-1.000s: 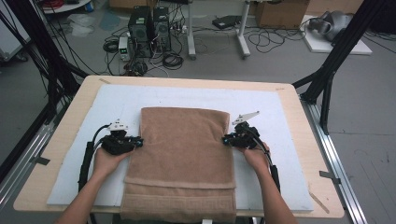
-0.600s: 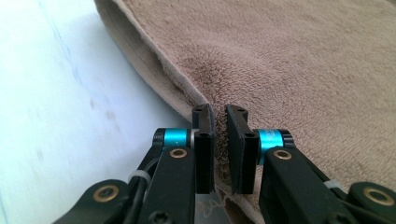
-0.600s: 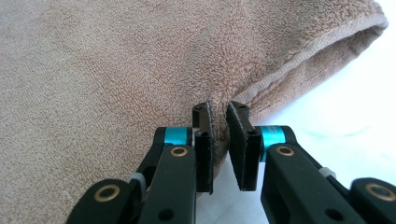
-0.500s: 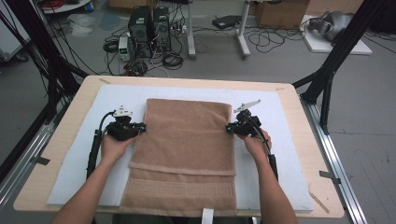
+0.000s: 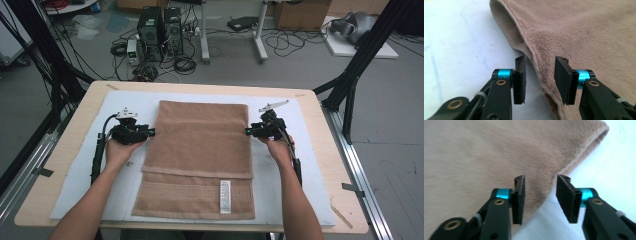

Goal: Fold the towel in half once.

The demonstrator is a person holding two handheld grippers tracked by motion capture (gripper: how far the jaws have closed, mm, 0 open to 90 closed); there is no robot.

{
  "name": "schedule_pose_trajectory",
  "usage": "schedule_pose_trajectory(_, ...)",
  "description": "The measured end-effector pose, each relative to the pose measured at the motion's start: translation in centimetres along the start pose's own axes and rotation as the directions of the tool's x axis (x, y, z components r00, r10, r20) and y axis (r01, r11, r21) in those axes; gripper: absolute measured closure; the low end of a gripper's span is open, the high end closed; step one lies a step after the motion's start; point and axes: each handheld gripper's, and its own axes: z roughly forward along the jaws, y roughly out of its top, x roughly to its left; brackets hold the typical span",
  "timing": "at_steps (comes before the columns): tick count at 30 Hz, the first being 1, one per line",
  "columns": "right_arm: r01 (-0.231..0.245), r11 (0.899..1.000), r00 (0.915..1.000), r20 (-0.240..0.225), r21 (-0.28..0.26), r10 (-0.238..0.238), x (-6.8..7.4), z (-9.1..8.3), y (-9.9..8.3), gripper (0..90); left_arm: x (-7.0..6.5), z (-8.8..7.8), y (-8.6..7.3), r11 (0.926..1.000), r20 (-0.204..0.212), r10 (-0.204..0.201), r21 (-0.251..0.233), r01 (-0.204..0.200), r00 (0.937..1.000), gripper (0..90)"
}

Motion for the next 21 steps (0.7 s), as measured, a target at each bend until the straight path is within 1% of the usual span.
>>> schedule_pose_trajectory(1, 0.016, 1.0, 0.9999, -0.004, -0.002, -0.016, 0.3, -0.5, 0.0, 55.8, -0.1, -0.5, 0.0, 1.0, 0.009, 0.005, -0.006, -0.005, 1.0, 57.6)
schedule_pose_trajectory(3, 0.031, 0.999, 0.9994, -0.017, -0.026, -0.031, 1.0, -1.5, -0.3, 54.2, -0.6, -1.5, -0.1, 0.9993, 0.014, 0.035, -0.015, -0.035, 0.9993, 57.6)
schedule_pose_trajectory(4, 0.048, 0.999, 0.9985, -0.024, -0.023, -0.049, 1.5, -1.9, -0.5, 53.2, -0.9, -1.9, -0.3, 0.9988, 0.02, 0.046, -0.016, -0.046, 0.9987, 57.3)
schedule_pose_trajectory(6, 0.067, 0.997, 0.997, -0.037, -0.038, -0.068, 2.5, -2.6, -1.0, 53.3, -1.4, -2.4, -0.5, 0.9975, 0.035, 0.071, -0.001, -0.071, 0.9969, 57.3)
schedule_pose_trajectory(7, 0.075, 0.996, 0.9963, -0.039, -0.038, -0.077, 2.8, -2.8, -1.2, 53.3, -1.9, -2.7, -0.7, 0.9962, 0.042, 0.087, -0.004, -0.087, 0.9953, 57.2)
schedule_pose_trajectory(8, 0.082, 0.996, 0.995, -0.053, -0.045, -0.084, 3.4, -3.2, -1.6, 53.4, -2.3, -3.0, -0.9, 0.9947, 0.052, 0.102, -0.016, -0.102, 0.9934, 57.4)
schedule_pose_trajectory(9, 0.089, 0.995, 0.9939, -0.06, -0.051, -0.092, 3.9, -3.5, -1.9, 53.9, -2.7, -3.3, -1.1, 0.9937, 0.061, 0.111, -0.014, -0.111, 0.9919, 58.2)
schedule_pose_trajectory(10, 0.106, 0.993, 0.9918, -0.067, -0.047, -0.109, 4.4, -3.7, -2.2, 53.9, -3.0, -3.5, -1.4, 0.9928, 0.072, 0.119, -0.017, -0.118, 0.9903, 58.2)
schedule_pose_trajectory(11, 0.122, 0.992, 0.9895, -0.073, -0.037, -0.125, 4.9, -3.8, -2.5, 53.9, -3.4, -3.7, -1.7, 0.9907, 0.084, 0.136, -0.004, -0.136, 0.9871, 58.3)
schedule_pose_trajectory(12, 0.128, 0.991, 0.9877, -0.085, -0.041, -0.131, 5.3, -3.9, -2.9, 54.8, -3.7, -3.9, -1.9, 0.9874, 0.091, 0.157, 0.001, -0.158, 0.9833, 58.4)
schedule_pose_trajectory(13, 0.131, 0.991, 0.9861, -0.098, -0.04, -0.135, 5.7, -4.0, -3.3, 55.7, -3.9, -4.1, -2.3, 0.9866, 0.101, 0.163, -0.006, -0.163, 0.9815, 58.9)
schedule_pose_trajectory(15, 0.146, 0.989, 0.9816, -0.12, -0.029, -0.149, 6.5, -4.0, -4.2, 56.9, -4.3, -4.4, -3.0, 0.9856, 0.116, 0.168, 0.003, -0.169, 0.9789, 59.5)
schedule_pose_trajectory(16, 0.157, 0.987, 0.9782, -0.133, -0.031, -0.159, 6.8, -4.0, -4.6, 57.6, -4.3, -4.5, -3.3, 0.9861, 0.13, 0.163, 0.01, -0.166, 0.978, 59.5)
schedule_pose_trajectory(17, 0.164, 0.986, 0.9748, -0.149, -0.028, -0.166, 7.1, -3.9, -5.1, 58.7, -4.3, -4.6, -3.7, 0.9874, 0.147, 0.155, 0.008, -0.158, 0.977, 59.5)
schedule_pose_trajectory(18, 0.17, 0.985, 0.9719, -0.161, -0.023, -0.172, 7.4, -3.8, -5.5, 59.8, -4.3, -4.7, -4.0, 0.9874, 0.151, 0.155, 0.009, -0.158, 0.9764, 60.2)
schedule_pose_trajectory(19, 0.179, 0.984, 0.9695, -0.169, -0.009, -0.178, 7.7, -3.6, -5.9, 60.1, -4.3, -4.7, -4.4, 0.9873, 0.156, 0.154, 0.017, -0.158, 0.9757, 60.7)
schedule_pose_trajectory(20, 0.191, 0.982, 0.9676, -0.169, 0.005, -0.188, 7.9, -3.3, -6.2, 60.4, -4.3, -4.6, -4.7, 0.9881, 0.169, 0.144, 0.03, -0.151, 0.9751, 61.4)
schedule_pose_trajectory(21, 0.195, 0.981, 0.9665, -0.173, 0.016, -0.19, 8.0, -3.1, -6.5, 60.7, -4.3, -4.4, -5.0, 0.9853, 0.182, 0.149, 0.055, -0.162, 0.9719, 62.1)
